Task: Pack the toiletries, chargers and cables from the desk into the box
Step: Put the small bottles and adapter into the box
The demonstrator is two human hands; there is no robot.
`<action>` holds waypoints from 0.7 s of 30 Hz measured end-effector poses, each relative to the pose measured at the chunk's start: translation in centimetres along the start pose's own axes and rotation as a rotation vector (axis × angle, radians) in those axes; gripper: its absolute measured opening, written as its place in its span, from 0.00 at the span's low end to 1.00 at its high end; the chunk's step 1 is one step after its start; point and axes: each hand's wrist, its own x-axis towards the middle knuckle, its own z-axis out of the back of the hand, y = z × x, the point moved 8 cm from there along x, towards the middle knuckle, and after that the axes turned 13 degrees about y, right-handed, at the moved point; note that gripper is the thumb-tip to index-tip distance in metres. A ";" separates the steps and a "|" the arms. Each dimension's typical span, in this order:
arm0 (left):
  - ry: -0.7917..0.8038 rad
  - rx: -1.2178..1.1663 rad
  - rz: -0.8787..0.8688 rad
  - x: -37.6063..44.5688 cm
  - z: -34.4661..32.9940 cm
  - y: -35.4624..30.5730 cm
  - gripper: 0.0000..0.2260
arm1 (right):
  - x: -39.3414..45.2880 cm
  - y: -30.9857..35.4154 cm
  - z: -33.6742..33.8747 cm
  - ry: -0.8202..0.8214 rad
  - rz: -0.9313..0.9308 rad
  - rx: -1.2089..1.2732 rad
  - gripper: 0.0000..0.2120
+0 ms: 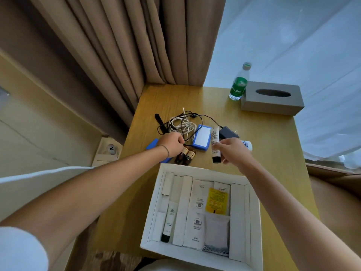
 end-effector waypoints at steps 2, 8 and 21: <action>0.023 0.056 0.007 1.3 -0.5 0.0 0.10 | -1.1 0.1 -0.7 0.003 -0.007 0.093 0.05; 0.067 0.306 0.009 4.1 -2.5 0.1 0.10 | -3.6 0.7 -2.5 0.020 0.021 0.279 0.04; 0.005 0.456 -0.036 5.8 -3.9 0.3 0.13 | -6.4 1.9 -4.3 0.115 0.149 0.335 0.03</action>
